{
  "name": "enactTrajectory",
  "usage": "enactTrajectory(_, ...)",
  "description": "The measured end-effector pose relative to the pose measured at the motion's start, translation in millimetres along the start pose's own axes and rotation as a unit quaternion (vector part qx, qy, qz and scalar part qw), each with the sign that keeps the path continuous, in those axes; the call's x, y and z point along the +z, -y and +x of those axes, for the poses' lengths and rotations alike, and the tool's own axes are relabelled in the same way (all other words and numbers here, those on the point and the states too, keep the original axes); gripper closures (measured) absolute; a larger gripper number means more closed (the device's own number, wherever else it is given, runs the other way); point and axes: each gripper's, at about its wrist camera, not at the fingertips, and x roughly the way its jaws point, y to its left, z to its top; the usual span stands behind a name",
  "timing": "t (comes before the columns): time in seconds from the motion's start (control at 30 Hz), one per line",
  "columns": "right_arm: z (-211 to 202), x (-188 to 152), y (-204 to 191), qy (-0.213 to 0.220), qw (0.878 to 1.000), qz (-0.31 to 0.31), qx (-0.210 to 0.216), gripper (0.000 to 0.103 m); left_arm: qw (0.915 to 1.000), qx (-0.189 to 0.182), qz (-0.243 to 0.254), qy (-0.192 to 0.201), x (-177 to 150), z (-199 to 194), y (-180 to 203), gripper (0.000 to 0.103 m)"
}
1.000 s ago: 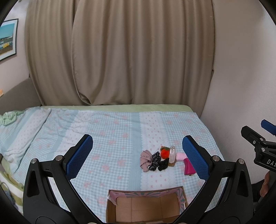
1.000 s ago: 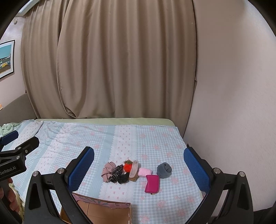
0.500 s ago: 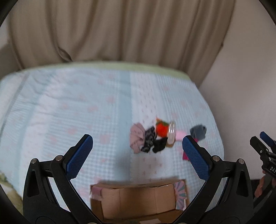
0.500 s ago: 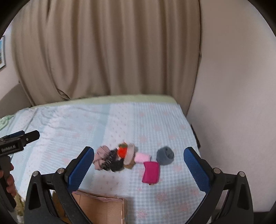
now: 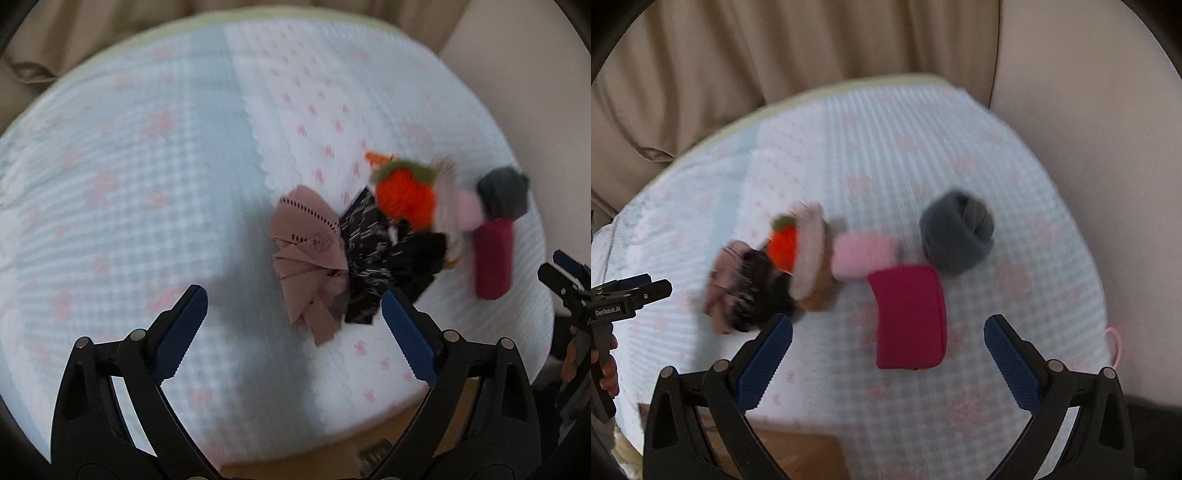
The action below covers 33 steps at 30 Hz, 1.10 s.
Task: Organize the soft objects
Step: 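Grasp the pink cloth with the left tool while the right tool grasps the magenta pouch, then carry the pink cloth and magenta pouch with both tools over the cardboard box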
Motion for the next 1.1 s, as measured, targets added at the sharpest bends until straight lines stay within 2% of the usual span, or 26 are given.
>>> enactTrajectory(0.1,32,0,6,-0.026,1.000,0.008,-0.008,0.000,0.9995,0.001,0.017,-0.026,7,37,3,0.013)
enactTrajectory(0.3,74,7,15,-0.055,0.998,0.008,-0.021,0.001,0.9985,-0.002,0.021,-0.050,20,72,-3,0.022)
enactTrajectory(0.37,85,9,17,-0.065,0.998,0.005,-0.023,0.011,0.9984,-0.009,0.017,-0.053,25,80,-6,0.029)
enactTrajectory(0.43,95,9,17,-0.074,0.997,0.002,-0.019,0.027,0.9978,-0.019,0.018,-0.061,28,88,-7,0.046)
enactTrajectory(0.47,100,9,17,-0.079,0.997,0.000,-0.015,0.028,0.9974,-0.022,0.022,-0.065,29,92,-6,0.050)
enactTrajectory(0.53,104,9,16,-0.081,0.996,-0.008,-0.023,0.040,0.9969,-0.021,0.037,-0.066,31,95,-2,0.063)
enactTrajectory(0.73,103,9,15,-0.073,0.996,-0.013,-0.040,0.052,0.9966,-0.030,0.049,-0.060,37,92,2,0.080)
enactTrajectory(0.9,91,6,15,-0.064,0.997,-0.016,-0.039,0.057,0.9976,-0.030,0.044,-0.044,39,66,3,0.084)
enactTrajectory(1.1,76,13,8,-0.048,0.998,-0.005,-0.027,0.059,0.9989,-0.029,0.033,-0.017,45,25,-5,0.085)
